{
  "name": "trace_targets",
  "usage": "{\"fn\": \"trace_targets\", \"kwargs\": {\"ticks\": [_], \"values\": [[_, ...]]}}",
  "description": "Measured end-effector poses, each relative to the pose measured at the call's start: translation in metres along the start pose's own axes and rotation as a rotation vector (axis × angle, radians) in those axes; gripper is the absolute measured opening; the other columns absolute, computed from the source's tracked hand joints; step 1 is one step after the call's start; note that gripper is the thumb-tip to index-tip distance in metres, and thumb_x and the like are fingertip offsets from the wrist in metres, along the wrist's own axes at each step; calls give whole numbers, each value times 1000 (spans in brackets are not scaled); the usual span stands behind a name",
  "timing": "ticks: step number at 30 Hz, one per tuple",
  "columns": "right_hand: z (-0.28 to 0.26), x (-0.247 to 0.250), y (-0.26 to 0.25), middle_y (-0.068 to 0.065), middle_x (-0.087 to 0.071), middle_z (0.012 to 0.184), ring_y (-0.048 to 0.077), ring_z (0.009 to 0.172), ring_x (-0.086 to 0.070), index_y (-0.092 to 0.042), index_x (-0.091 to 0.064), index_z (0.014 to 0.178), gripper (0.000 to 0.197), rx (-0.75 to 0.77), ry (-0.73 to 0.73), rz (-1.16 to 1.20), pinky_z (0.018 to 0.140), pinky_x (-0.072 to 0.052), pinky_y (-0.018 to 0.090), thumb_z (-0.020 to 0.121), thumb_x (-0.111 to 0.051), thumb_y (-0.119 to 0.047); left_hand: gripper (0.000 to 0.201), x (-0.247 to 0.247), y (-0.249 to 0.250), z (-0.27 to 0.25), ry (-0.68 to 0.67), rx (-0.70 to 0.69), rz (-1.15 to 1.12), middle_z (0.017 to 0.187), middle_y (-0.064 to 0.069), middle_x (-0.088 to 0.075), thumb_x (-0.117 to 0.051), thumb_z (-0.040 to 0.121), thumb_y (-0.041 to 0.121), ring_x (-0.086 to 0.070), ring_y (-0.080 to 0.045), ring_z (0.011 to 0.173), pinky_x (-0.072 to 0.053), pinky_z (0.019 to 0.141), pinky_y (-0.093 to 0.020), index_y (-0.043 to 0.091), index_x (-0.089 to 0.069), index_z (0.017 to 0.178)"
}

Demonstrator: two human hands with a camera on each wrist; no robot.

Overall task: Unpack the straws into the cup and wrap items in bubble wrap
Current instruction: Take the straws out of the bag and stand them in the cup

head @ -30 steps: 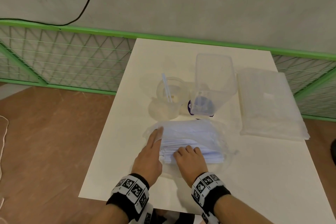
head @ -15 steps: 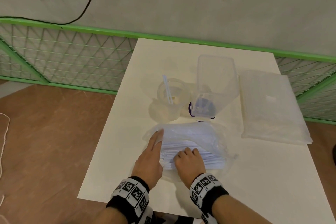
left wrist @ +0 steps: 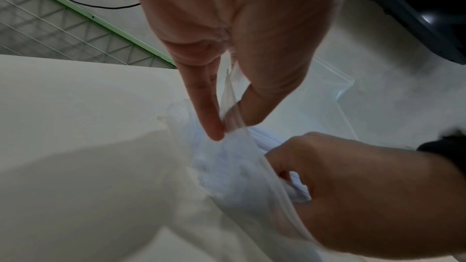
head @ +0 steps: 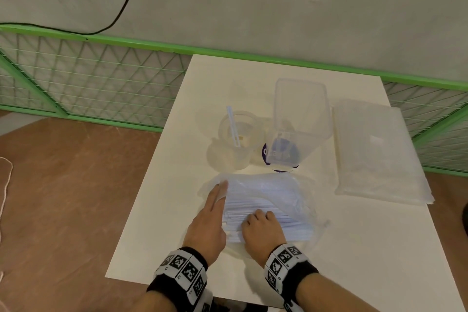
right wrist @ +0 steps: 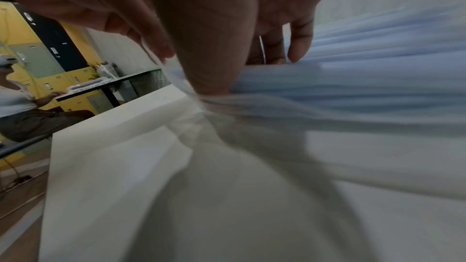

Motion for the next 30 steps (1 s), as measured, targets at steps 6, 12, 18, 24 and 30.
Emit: {"fn": "trace_targets", "kwargs": {"ticks": [6,12,18,24,30], "values": [[-14,20,19,2,-68,99,28,88,-63,-18,-44,119,35,11,125,276,82,-42,35,92,-46,-40,101,11,-4,0,42,-6,-12,162,20,7,-47,79,-9,-54,-15,123,-52,80,-29,37,0,155],[-45,82,61,5,-59,62,20,61,-59,-14,-50,67,40,-159,439,1003,62,-44,35,93,-57,-43,102,20,-2,3,85,-31,-34,162,20,6,-47,80,-9,-46,-15,133,-50,87,-26,37,4,155],[-65,75,71,10,-72,75,24,74,-69,-5,-68,70,24,-323,546,1599,72,-52,31,88,-71,-21,103,20,-4,7,90,-41,-51,162,21,4,-49,77,-11,-49,-16,129,-50,83,-25,36,-1,156],[-66,57,70,-15,-49,53,3,51,-48,-31,-48,51,40,-316,464,1319,56,-36,11,80,-70,-15,103,19,-3,9,100,-54,-48,162,20,2,-51,78,-10,-47,-14,132,-48,84,-23,36,-1,156],[-64,47,69,1,-56,57,14,51,-50,-8,-55,59,28,-349,414,1255,53,-46,31,74,-65,-30,100,20,0,10,84,-49,-46,163,16,0,-51,80,-7,-47,-20,131,-52,90,-35,35,-1,156]]}}
Point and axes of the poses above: each hand's wrist, its own z-axis towards the middle knuckle, its own x-axis out of the back of the hand, y = z × x, the point moved 7 cm from there along z, towards the middle knuckle
